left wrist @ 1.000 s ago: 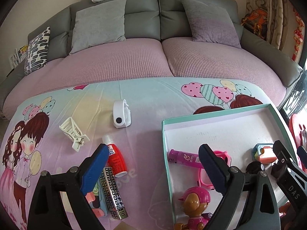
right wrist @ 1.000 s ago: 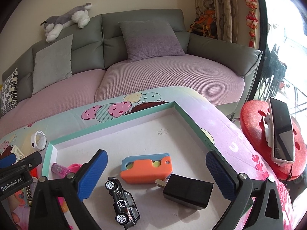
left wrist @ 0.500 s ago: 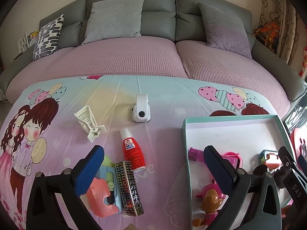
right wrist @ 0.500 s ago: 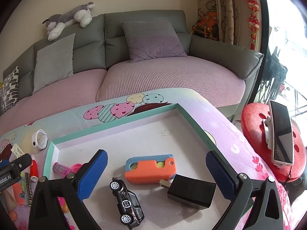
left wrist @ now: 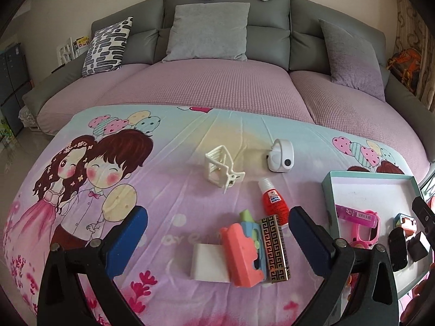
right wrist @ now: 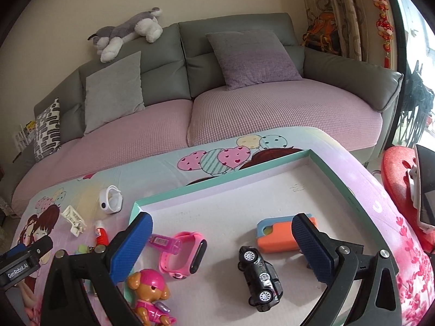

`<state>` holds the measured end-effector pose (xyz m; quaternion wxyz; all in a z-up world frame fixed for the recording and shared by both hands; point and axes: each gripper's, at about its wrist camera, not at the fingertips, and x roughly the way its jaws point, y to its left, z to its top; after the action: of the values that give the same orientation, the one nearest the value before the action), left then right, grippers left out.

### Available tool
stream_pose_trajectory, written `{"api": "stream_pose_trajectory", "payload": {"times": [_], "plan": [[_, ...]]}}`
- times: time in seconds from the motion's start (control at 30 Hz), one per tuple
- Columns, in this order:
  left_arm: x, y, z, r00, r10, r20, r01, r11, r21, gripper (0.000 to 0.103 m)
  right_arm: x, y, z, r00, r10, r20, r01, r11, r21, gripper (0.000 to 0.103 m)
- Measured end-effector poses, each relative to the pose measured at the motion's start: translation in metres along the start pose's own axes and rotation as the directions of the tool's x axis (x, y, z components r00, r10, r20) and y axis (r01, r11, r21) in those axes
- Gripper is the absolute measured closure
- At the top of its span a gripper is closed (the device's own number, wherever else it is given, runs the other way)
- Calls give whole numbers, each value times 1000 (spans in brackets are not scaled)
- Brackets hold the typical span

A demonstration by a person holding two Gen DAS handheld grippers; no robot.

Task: Organize rigid objects
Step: 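Withdraw both tools from the tray toward the remaining objects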

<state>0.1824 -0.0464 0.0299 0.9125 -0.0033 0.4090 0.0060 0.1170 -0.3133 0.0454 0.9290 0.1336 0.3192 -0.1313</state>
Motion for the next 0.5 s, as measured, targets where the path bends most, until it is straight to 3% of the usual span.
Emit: {"api": "stream_pose_trajectory", "payload": {"times": [0.2, 0.5], "plan": [[-4, 46, -13, 999, 40, -31, -43, 996, -79, 0, 4, 36, -9, 995, 91, -44, -93, 994, -53, 0], [1, 85, -26, 998, 27, -48, -35, 985, -171, 0, 7, 83, -25, 977, 189, -100, -200, 973, -114, 0]]}}
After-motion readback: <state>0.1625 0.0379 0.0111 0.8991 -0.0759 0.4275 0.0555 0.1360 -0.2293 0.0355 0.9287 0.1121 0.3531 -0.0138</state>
